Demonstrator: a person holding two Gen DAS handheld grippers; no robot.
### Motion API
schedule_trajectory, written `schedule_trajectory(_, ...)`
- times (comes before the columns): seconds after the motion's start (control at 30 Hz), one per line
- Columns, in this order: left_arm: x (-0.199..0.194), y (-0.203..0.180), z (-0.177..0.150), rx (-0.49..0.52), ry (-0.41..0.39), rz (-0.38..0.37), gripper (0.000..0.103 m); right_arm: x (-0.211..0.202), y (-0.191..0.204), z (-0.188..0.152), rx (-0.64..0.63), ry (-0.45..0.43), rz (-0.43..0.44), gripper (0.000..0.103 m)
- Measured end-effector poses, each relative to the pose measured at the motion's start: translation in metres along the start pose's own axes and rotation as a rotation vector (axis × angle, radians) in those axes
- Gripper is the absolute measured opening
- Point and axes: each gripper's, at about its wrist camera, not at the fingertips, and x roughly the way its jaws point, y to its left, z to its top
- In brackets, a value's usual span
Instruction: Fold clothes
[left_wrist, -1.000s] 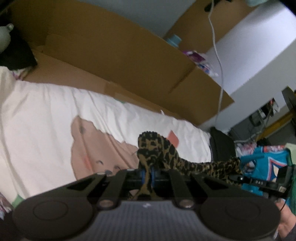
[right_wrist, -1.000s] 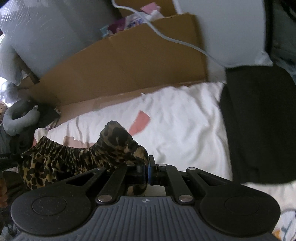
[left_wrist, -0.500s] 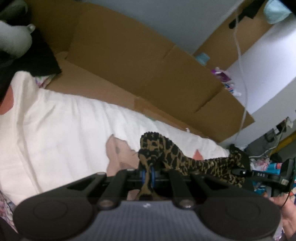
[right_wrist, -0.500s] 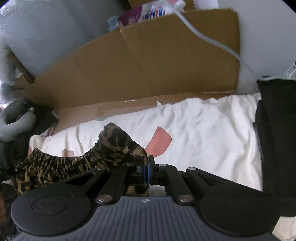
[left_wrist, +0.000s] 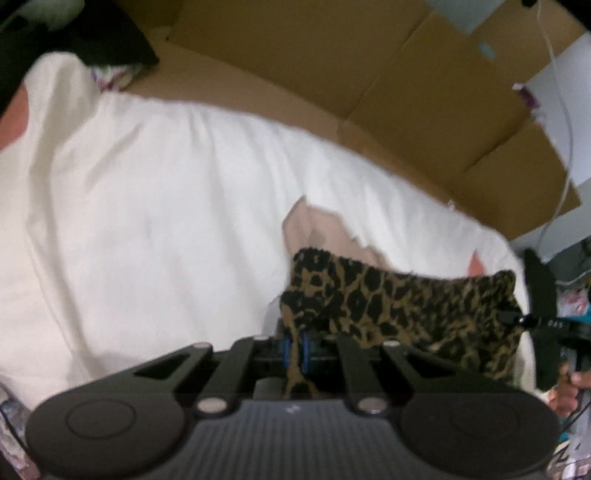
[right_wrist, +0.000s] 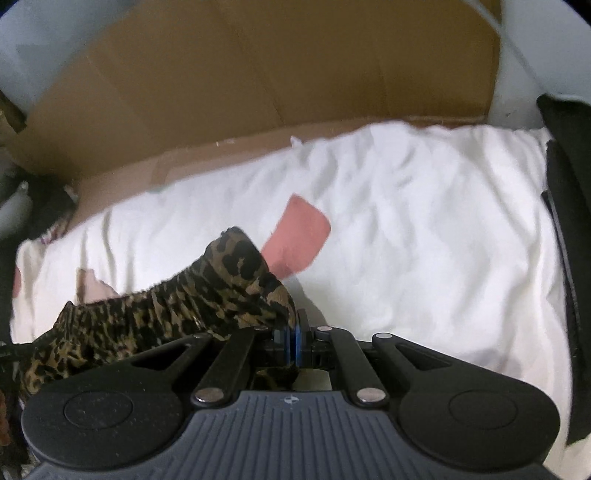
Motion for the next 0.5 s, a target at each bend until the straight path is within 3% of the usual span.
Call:
schedule_trajectory(0.13, -0.001, 0.0, 0.002, 0.029, 0.002, 0.004, 0.007, 0.01, 0.002, -0.001, -0.035, 0.006, -0.017, 0.001)
schedule_trajectory(0.5, -0.039, -0.011, 0.03, 0.055, -0.116, -0.019, 0.006, 0.0, 0.016, 0.023, -0.046, -0.055, -0.01, 0.001)
